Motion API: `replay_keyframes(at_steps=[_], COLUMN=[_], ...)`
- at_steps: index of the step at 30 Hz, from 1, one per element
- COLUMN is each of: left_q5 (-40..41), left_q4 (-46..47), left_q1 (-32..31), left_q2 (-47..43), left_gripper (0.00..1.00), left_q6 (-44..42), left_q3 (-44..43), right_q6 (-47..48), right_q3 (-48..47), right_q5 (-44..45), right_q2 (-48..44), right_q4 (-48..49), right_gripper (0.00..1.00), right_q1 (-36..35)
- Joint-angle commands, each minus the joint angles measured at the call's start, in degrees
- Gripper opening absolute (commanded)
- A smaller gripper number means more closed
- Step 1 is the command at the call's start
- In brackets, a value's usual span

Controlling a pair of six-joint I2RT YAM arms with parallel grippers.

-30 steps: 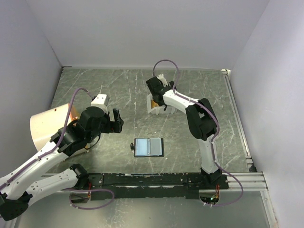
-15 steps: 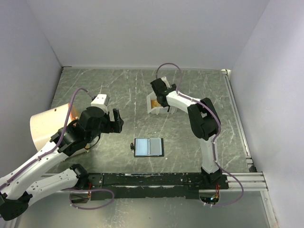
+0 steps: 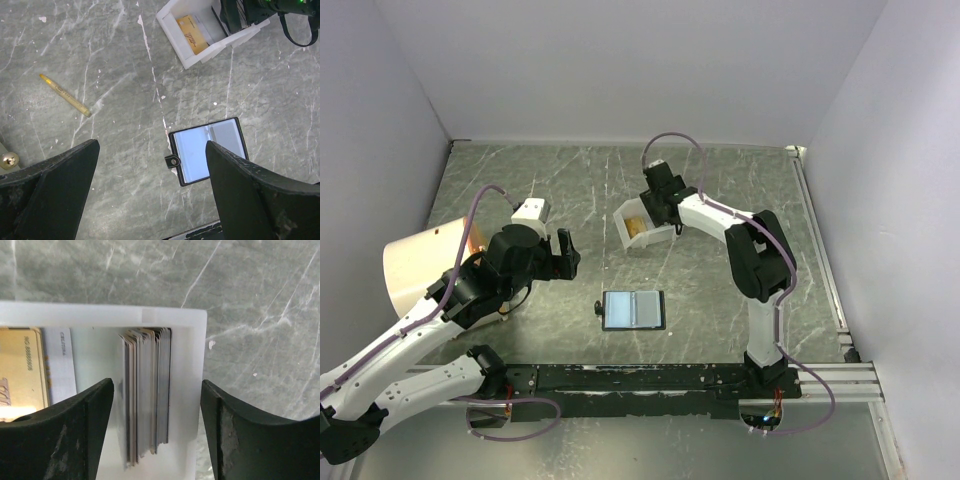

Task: Put the credit cards into the card holder
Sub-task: Pick up the credit card from the storage box.

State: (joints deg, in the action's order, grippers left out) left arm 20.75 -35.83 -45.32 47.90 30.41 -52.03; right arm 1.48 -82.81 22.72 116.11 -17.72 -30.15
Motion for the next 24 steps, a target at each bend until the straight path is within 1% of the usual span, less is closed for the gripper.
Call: replay_keyframes(at_steps=[1,5,9,12,18,24], left_q5=[-0.5,-0.5,-0.5,-0.5,-0.4,-0.5], left_q4=[0.4,0.5,0.5,0.4,0.4,0.6], left_q1=[0.2,0.2,0.2,0.2,0.2,0.2], left_q2=[-0.2,-0.5,-0.6,-0.7,-0.7,-0.4], left_gripper=[0.99,0.99,0.99,0.99,0.99,0.99], left_q6=[-0.6,-0.5,-0.6,-0.6,-0.6,-0.7], left_q3=[-0.1,0.0,0.0,0.0,-0.1,-0.1], right_q6=[1.8,0.8,-0.7,-1.5,-2.1,-1.7], right_q3=[-1.1,-2.1,-3.1,-4.6,-6.3,-6.5], right_q5=[1.7,2.7,4.6,6.3,9.8,10.5], right_q2=[1.7,1.4,0.1,-0.1,0.0,0.2], right_q4=[-3.9,-4.6,-5.3,-6.5,-7.4,-7.3], right_gripper=[0.74,0.83,0.85,0.83,0.75,0.72], right_q1=[-0.3,-0.3,-0.3,-0.3,-0.3,-1.1])
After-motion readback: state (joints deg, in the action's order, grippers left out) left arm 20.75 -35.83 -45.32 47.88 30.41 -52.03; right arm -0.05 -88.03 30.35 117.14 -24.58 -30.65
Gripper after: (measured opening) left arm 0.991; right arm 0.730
